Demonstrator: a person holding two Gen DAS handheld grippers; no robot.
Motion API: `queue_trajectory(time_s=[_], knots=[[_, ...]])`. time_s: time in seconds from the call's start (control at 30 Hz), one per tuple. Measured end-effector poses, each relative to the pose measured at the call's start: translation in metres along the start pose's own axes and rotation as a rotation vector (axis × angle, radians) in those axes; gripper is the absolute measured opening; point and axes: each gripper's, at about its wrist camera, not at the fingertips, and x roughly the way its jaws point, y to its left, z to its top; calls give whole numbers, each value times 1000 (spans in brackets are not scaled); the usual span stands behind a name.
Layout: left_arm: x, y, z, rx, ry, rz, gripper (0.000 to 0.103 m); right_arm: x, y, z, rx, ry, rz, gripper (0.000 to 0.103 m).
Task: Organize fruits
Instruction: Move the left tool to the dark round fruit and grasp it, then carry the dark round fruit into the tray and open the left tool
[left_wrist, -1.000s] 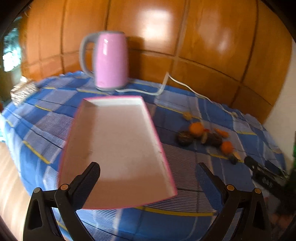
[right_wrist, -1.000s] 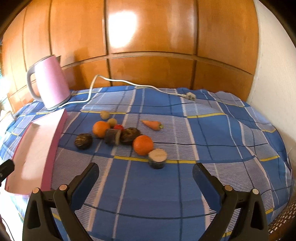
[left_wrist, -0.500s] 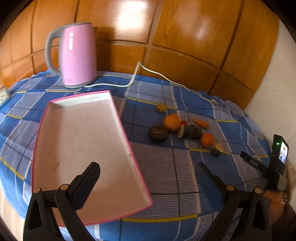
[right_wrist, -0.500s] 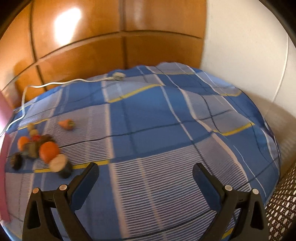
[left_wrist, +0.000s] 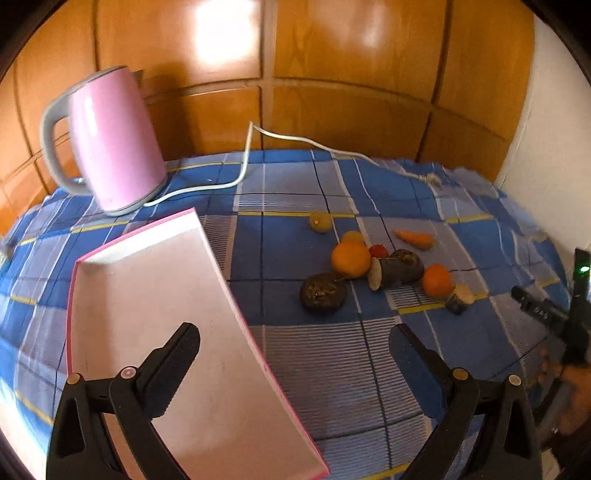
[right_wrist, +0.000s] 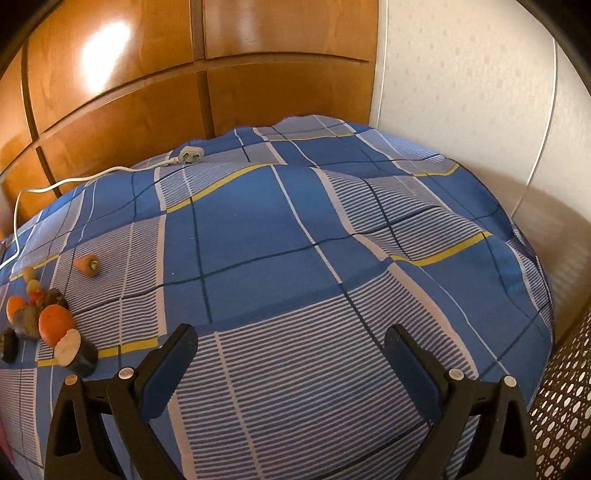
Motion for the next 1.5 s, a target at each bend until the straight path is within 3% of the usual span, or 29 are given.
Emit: queue_trajectory(time_s=[0.17,0.4,0.57,0.63,0.7,0.93,1.23,1.37,1.5], knots=[[18,-1,13,36,18,-21,103,0,0,1,-12,-3,1,103],[57,-13,32,140,116,-58,77,8,-9,1,14,20,-13,103],[82,-24,37,191,176,-69,71,13,-13,-1,25,24,-23,103],[91,-27,37,202,202,-62,63,15,-16,-1,39,27,-25,102],[101,-27,37,200,232,-72,46,16,-19,0,52,27,-24,102],[93,-19,31,128,176,-94,46,23,-18,-3,44,39,-25,101],[28,21,31,-100,17,-137,46,25,-16,-6,34,20,-27,101],[4,67,22,-225,-33,-72,46,25,-16,-6,35,20,-27,101],[2,120,12,-329,-46,103,46,26,-16,-6,37,24,-27,101]])
